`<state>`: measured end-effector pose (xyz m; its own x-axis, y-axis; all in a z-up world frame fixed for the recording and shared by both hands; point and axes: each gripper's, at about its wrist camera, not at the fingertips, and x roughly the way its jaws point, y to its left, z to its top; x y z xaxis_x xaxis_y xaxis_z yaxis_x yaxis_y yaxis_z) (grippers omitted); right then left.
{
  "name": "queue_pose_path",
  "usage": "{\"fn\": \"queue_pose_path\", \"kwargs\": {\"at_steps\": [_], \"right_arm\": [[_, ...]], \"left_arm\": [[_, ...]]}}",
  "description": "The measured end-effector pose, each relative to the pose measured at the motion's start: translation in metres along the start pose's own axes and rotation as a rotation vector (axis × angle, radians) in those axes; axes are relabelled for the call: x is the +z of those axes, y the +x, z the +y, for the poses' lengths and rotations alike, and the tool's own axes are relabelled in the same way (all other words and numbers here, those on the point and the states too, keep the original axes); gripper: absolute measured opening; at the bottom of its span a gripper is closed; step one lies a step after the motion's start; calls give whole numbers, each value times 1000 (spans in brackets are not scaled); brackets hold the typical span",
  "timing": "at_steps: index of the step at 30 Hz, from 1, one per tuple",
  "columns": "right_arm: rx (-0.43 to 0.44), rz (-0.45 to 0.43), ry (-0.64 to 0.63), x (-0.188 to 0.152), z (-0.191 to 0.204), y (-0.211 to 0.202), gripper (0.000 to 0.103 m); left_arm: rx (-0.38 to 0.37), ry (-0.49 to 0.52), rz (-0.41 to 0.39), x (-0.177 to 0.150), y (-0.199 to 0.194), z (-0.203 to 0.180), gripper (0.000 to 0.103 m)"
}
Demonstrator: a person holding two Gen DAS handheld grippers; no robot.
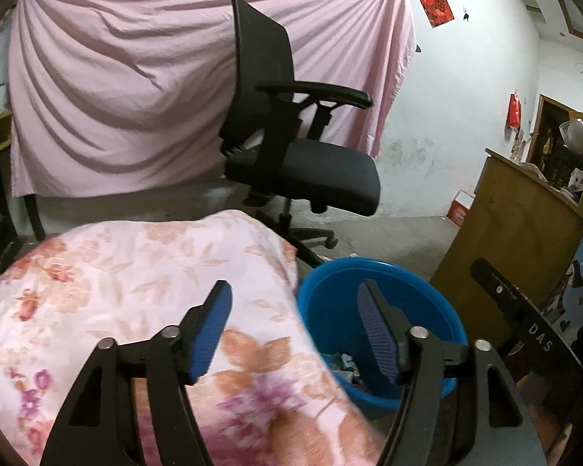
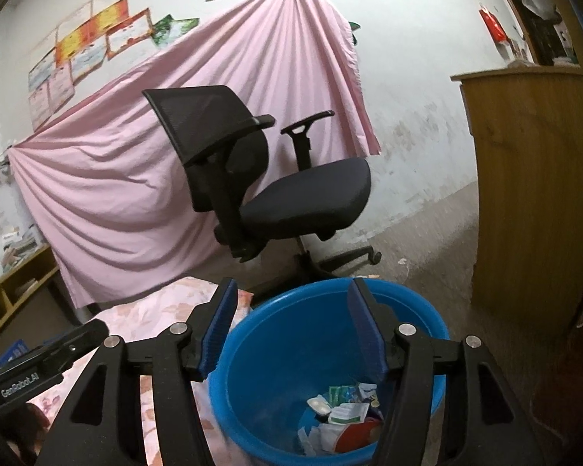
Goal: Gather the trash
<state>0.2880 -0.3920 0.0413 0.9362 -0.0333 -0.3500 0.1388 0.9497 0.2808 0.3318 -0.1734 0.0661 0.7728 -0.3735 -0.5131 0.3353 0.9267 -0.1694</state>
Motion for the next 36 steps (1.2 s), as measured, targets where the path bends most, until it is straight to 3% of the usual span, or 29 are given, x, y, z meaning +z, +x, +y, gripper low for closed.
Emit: {"fn": "queue_pose_path", "kwargs": {"at_steps": [7,10,13,15,19,28,36], "right_arm": [[19,-38,-40,-2,24,-16,72],[25,-57,-51,-3,34,-25,79],[30,-80,-62,-5,45,-35,86],[32,-100,-66,-9,51,-42,91],[55,-140,-62,-16,60,-58,102],[83,-240,-98,-36,74,-112,103],[116,-274,-179,-64,89,-161,103]], "left_arm": [[41,-37,-46,-6,-39,27,67],[61,-56,-76,-9,-58,37,82],[69,-73,-119,-11,-77,47,86],[82,-83,-142,-14,-90,53,94],[116,-95,-209,-25,-121,65,98],[173,-116,-259,-58,-171,82,101],[221,-111,-282,-97,-216,83,101]]}}
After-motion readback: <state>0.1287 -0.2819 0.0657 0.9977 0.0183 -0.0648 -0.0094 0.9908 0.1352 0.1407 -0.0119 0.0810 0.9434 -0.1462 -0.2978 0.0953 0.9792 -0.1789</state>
